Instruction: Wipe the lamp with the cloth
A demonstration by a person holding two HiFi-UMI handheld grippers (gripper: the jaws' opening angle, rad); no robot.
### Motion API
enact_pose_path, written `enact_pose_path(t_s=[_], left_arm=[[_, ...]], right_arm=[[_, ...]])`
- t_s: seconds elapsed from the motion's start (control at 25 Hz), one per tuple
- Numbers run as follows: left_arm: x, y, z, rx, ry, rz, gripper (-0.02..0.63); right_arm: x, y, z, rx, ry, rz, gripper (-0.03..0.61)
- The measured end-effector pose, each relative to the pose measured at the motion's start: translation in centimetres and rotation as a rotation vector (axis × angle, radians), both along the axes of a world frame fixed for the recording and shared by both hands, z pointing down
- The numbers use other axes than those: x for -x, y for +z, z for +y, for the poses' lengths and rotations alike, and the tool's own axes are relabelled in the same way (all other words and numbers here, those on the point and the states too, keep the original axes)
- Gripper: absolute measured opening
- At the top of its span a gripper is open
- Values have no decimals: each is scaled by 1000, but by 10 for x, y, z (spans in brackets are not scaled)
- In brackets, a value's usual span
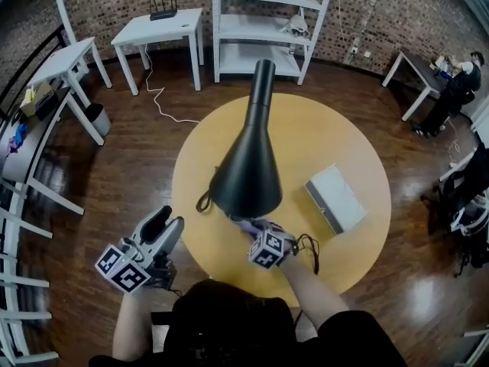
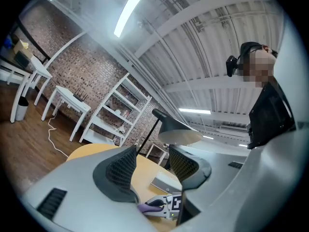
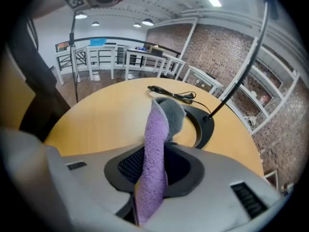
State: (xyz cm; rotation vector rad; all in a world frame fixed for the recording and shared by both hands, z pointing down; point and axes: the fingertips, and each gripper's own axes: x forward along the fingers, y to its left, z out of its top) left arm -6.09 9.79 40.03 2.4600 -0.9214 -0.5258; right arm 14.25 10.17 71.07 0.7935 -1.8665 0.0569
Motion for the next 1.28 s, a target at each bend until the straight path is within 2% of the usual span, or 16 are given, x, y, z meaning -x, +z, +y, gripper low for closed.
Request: enact_pose_path(t_s=[0.16, 0.4, 0.52, 0.68, 0.88, 0.96, 1.12, 1.28], left_arm=[[2, 4, 0, -9, -27, -32, 209], [1, 4, -27, -53, 9, -54, 209], [2, 6, -50, -73, 79, -58, 209], [23, 17, -91, -75, 171, -27, 209], [57, 24, -133, -79, 336, -39, 209], [72, 30, -150, -72, 400, -58, 209], [93, 31, -181, -74, 514, -85, 209], [102, 23, -207, -92, 578, -78, 209]], right_arm=[[-13, -17, -7, -38, 79, -89, 94], [-38, -25, -15, -80, 217, -105, 94], [-37, -27, -19, -83, 305, -117, 94], [-18, -16, -27, -69, 422, -96, 94], [-15, 22, -22, -2, 664, 65, 94], [-4, 22, -15, 15, 745, 100, 94], [12, 4, -17, -10, 862, 190, 94], [30, 16, -17, 32, 959, 176, 94]])
